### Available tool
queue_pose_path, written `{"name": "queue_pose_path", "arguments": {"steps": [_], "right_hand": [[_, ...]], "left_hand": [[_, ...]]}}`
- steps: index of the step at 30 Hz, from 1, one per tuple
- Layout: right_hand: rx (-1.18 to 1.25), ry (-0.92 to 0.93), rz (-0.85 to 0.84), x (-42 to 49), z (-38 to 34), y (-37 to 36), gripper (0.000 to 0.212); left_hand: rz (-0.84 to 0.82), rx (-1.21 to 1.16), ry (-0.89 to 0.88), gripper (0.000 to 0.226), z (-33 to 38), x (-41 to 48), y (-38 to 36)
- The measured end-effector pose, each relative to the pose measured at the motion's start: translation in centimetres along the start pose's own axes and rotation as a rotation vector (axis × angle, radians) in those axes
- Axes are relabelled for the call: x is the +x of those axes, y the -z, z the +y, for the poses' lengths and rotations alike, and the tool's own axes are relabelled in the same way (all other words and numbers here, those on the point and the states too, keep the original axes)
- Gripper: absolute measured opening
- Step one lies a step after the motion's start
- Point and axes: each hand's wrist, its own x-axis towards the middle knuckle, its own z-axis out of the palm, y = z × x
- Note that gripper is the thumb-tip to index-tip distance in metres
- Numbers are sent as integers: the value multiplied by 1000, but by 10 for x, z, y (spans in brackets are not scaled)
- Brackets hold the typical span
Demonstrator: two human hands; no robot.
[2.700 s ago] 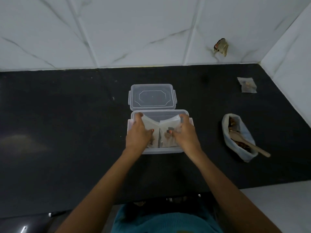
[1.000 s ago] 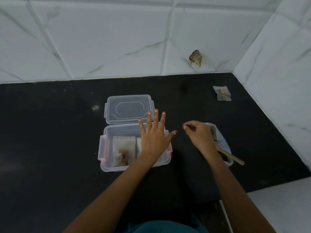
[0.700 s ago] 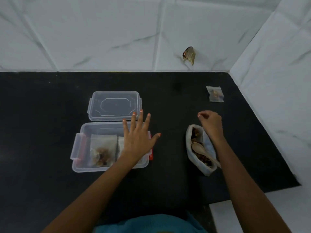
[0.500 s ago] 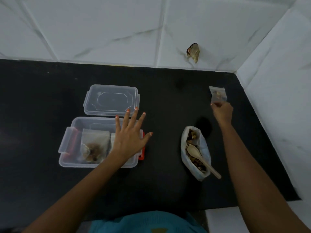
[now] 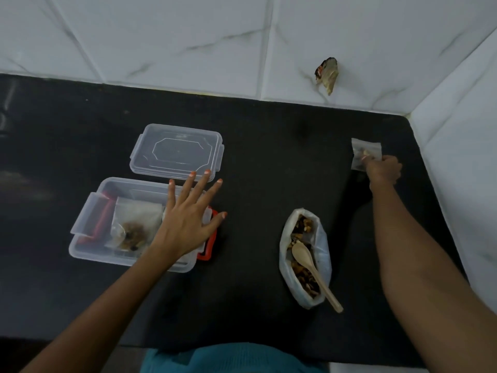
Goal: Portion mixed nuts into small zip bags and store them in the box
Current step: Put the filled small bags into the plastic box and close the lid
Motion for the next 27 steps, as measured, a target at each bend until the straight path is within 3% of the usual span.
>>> {"name": "queue_pose_path", "arguments": {"steps": [8,14,17,27], "right_hand": [[173,-25,-101,0,-3,1,38],[230,44,-151,-22,-9,6,33],[307,76,-218,-46,-15,9,30],[490,94,-502,-172,-36,22,36]], "left_hand": [[-5,-9,5,86,1,0,-1],[-18,21,23,78,3,0,1],[-20,34,22,72,2,0,1],[-35,64,-5,82,2,-1,4]]}}
